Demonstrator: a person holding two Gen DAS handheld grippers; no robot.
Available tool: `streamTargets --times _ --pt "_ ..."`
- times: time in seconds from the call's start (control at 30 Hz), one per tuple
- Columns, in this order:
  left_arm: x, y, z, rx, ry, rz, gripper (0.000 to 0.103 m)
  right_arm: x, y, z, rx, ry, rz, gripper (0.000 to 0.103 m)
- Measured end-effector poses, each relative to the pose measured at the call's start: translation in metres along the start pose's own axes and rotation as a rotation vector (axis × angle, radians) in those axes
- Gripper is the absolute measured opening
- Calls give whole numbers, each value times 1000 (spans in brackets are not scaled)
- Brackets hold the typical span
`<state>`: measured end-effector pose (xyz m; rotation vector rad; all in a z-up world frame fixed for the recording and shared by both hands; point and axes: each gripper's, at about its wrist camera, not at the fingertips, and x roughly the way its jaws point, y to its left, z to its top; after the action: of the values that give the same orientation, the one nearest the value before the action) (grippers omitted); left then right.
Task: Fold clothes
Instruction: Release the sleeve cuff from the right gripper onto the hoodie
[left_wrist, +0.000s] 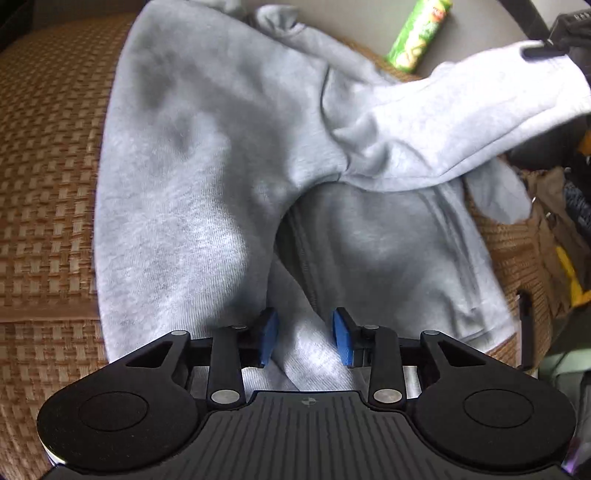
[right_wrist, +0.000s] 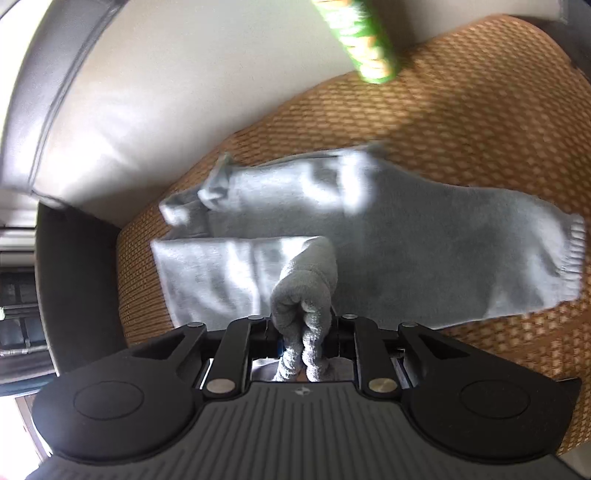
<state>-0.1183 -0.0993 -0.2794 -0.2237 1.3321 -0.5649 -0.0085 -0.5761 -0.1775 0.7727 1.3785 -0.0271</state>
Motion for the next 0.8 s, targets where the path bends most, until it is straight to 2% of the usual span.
streamTargets --times 0.03,0.13,0.23,0.3,0.33,0.37,0.43,0.53,0.63,0.8 --pt "-11 0 0 -11 -27 -20 50 4 16 2 -26 4 11 21" --pt "-43 2 -2 6 -98 -18 56 28 71 7 -127 14 28 22" --pt "-55 14 -5 0 -111 -9 56 74 123 7 -210 42 40 23" --pt "-57 25 -5 -11 -112 3 56 112 149 0 -229 62 57 27" --pt "-57 30 -5 -20 -113 11 56 132 161 -4 -244 68 63 35" --pt "-55 35 -3 -30 -112 19 56 150 171 -8 -262 67 68 50" --pt "-55 44 3 -44 -126 25 56 178 183 -17 -295 41 68 70" --pt "-58 56 20 -61 -167 23 56 177 182 -23 -313 1 72 71" --pt "-59 67 43 -100 -212 20 56 152 167 -22 -346 -43 59 75" --pt "-51 79 84 -203 -298 31 56 121 113 -28 -342 -137 -65 79"
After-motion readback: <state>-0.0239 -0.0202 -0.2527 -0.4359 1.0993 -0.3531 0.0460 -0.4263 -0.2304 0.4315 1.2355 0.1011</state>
